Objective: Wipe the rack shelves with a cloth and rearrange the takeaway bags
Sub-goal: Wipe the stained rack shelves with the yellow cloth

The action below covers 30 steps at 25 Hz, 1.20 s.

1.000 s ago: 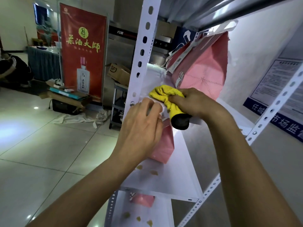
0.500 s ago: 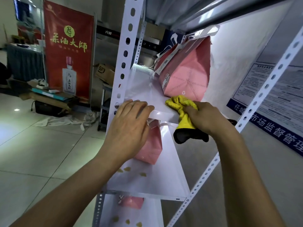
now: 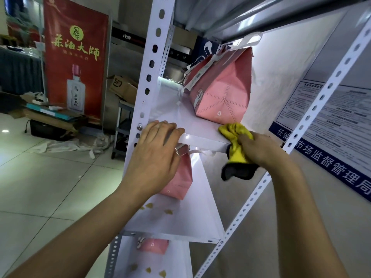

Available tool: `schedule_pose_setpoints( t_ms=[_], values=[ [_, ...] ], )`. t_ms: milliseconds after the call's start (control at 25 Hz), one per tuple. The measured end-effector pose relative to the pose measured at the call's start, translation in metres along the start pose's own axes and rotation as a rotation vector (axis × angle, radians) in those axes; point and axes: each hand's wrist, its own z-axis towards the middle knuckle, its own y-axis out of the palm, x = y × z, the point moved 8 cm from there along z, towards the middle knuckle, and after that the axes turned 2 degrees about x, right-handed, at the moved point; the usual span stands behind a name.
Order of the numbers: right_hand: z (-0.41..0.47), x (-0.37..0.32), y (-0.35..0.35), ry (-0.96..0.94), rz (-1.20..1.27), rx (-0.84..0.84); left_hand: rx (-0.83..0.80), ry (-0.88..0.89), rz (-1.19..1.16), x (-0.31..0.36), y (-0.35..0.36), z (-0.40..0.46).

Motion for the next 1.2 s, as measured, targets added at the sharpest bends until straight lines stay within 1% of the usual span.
schedule_pose_setpoints(
  t_ms=[40, 80, 200, 240, 280, 400, 480, 600, 640, 720, 800, 880, 960, 1000, 1080, 1200],
  values=[
    [-0.002, 0.003, -0.003, 0.013, 0.022, 0.034, -0.001, 0.003, 0.007, 0.001, 0.000, 0.001],
    [0.005, 0.009, -0.006, 0.070, 0.053, 0.049, -0.001, 0.004, 0.009, 0.001, 0.000, 0.001],
    [0.024, 0.020, -0.016, 0.286, 0.144, -0.008, 0.003, 0.003, -0.006, 0.002, -0.002, 0.001],
    [0.025, 0.019, -0.016, 0.297, 0.152, 0.011, 0.001, 0.001, -0.008, 0.002, -0.002, 0.001],
    [0.023, 0.016, -0.015, 0.260, 0.146, 0.044, -0.002, 0.000, -0.008, 0.001, -0.003, 0.001],
    [0.000, 0.019, -0.006, 0.070, 0.142, 0.190, -0.009, 0.001, -0.015, 0.001, -0.003, -0.001],
    [0.000, 0.023, -0.009, 0.064, 0.140, 0.209, -0.019, 0.019, -0.016, 0.002, -0.002, 0.000],
    [0.021, 0.019, -0.019, 0.124, 0.185, 0.141, -0.040, 0.028, -0.023, 0.002, -0.002, 0.001],
    [0.019, 0.016, -0.018, 0.135, 0.190, 0.148, -0.046, 0.024, -0.026, 0.002, -0.002, 0.000],
    [0.006, 0.012, -0.014, 0.096, 0.180, 0.215, -0.056, 0.022, -0.039, 0.001, -0.002, -0.003],
    [-0.018, 0.002, -0.007, -0.018, 0.153, 0.258, -0.073, 0.036, -0.063, 0.000, -0.001, -0.005],
    [-0.033, -0.027, 0.003, -0.160, 0.215, 0.194, -0.078, 0.046, -0.097, -0.002, -0.002, -0.003],
    [-0.028, -0.065, 0.014, -0.252, 0.264, 0.070, -0.056, 0.007, -0.177, -0.005, -0.007, -0.002],
    [-0.022, -0.082, 0.020, -0.275, 0.255, 0.017, -0.029, -0.033, -0.238, -0.008, -0.010, -0.003],
    [-0.012, -0.106, 0.029, -0.287, 0.223, -0.026, 0.015, -0.073, -0.321, -0.012, -0.015, -0.008],
    [-0.007, -0.127, 0.038, -0.291, 0.271, -0.044, 0.040, -0.035, -0.327, -0.011, -0.015, -0.010]
  ],
)
